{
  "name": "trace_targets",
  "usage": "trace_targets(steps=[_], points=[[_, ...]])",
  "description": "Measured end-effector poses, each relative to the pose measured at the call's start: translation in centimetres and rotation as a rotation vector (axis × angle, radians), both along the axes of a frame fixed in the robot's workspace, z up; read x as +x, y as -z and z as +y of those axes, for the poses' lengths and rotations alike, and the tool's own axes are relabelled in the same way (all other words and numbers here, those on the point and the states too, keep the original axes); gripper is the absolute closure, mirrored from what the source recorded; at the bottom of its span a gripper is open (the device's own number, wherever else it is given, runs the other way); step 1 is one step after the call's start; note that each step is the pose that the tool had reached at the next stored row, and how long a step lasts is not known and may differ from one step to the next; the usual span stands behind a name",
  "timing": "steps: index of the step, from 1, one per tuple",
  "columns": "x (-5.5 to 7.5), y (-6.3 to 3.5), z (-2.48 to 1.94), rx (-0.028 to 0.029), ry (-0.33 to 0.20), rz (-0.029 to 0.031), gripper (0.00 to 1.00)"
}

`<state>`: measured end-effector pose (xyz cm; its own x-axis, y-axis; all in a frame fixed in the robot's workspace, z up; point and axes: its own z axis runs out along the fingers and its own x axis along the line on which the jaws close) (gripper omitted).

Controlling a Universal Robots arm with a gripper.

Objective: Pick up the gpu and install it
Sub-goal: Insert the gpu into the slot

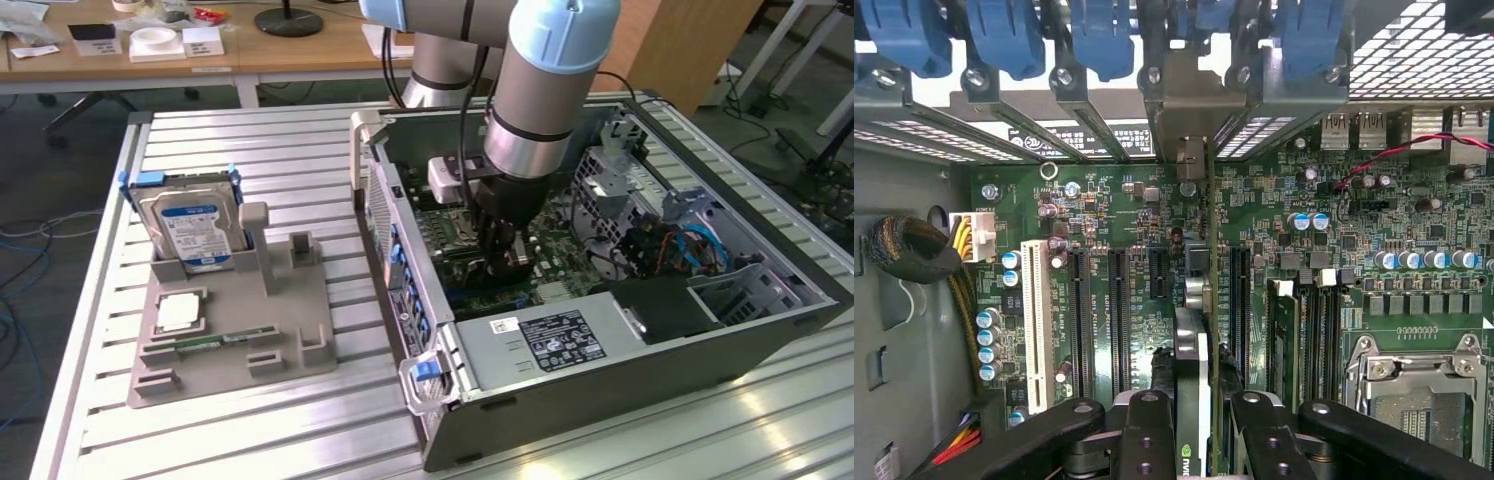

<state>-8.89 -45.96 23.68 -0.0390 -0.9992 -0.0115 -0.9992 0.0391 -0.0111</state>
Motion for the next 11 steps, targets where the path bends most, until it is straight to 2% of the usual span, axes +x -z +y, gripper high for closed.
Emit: trace_targets(steps=[6,7,8,9,10,11], points=[[-0.01,0.06,0.02,0.0013,0.000,-0.0006,0.72],[-0.01,0.04,0.02,0.0009,0.000,-0.0005,0.67],[-0.01,0.02,0.01,0.0004,0.000,-0.0002,0.67],[0.00,0.01,0.00,0.0002,0.000,-0.0001,0.60],[0.00,0.01,0.00,0.0002,0.000,-0.0001,0.60],[0.00,0.01,0.00,0.0002,0.000,-0.0001,0.54]])
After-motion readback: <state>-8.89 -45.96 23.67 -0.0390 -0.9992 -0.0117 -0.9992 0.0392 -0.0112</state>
